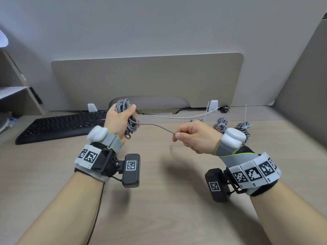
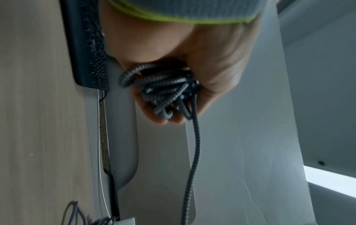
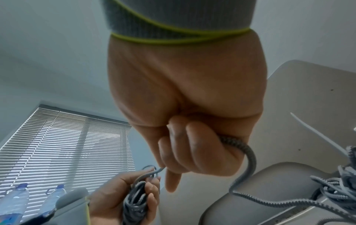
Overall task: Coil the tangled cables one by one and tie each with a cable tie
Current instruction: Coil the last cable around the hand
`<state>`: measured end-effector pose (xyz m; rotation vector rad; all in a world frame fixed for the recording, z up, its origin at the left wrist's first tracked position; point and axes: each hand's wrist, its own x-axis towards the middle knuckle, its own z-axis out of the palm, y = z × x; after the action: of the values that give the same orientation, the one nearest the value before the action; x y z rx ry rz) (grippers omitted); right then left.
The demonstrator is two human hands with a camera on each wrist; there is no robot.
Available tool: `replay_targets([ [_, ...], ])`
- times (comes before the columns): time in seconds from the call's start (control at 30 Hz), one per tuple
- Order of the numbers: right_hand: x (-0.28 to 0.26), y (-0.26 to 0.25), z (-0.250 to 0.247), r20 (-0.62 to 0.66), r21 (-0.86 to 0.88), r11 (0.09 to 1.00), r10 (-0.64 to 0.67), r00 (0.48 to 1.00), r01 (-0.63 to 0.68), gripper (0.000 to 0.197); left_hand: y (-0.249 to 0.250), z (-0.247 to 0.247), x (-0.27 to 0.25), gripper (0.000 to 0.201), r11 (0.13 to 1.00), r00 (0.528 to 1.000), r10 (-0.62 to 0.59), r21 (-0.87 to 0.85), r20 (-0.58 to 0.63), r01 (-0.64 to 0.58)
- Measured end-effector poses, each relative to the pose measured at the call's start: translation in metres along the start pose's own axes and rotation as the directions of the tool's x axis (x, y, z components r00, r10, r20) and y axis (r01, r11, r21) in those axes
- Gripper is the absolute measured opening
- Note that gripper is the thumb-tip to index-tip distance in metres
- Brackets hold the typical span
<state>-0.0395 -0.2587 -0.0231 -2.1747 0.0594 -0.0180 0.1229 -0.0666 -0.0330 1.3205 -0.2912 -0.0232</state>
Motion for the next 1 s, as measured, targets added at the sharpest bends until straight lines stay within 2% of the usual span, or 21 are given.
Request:
replay_targets([
  [0.1,-0.002,0.001,-0.001,-0.012,-0.134,0.991,0.000,1.000,-0.002,0.023,0.009,0.014,-0.017,0.017,0.998,0.979,-0.051,0.044,0.196,0.044],
  [0.23,0.000,0.004,-0.002,-0.046,-0.316,0.949,-0.016,0.999,0.000,0.019,0.014,0.031,-0.037,0.026,0.980,0.923,-0.069,0.199,0.379,-0.009],
  [0.4,0.003,0.006,-0.006,-0.102,-0.285,0.958,-0.014,0.995,-0.016,0.021,0.002,0.049,-0.058,0.033,0.930,0.864,-0.168,0.367,0.475,-0.021],
  [0.47,0.003,0.006,-0.006,-0.107,-0.268,0.963,-0.032,0.994,0.002,0.022,-0.003,0.054,-0.065,0.030,0.911,0.854,-0.192,0.411,0.484,-0.028],
  [0.63,0.004,0.006,-0.007,-0.142,-0.196,0.981,-0.029,0.989,0.000,0.025,-0.013,0.056,-0.071,0.024,0.901,0.795,-0.320,0.425,0.515,0.087],
  [0.87,0.000,0.000,-0.006,-0.111,-0.084,0.996,-0.006,0.994,-0.004,0.024,-0.021,0.054,-0.067,0.019,0.890,0.847,-0.291,0.450,0.444,0.070],
  [1.0,-0.005,-0.008,-0.001,-0.059,-0.124,0.991,-0.061,0.996,0.054,0.018,-0.019,0.047,-0.057,0.019,0.887,0.904,-0.232,0.460,0.359,0.045],
])
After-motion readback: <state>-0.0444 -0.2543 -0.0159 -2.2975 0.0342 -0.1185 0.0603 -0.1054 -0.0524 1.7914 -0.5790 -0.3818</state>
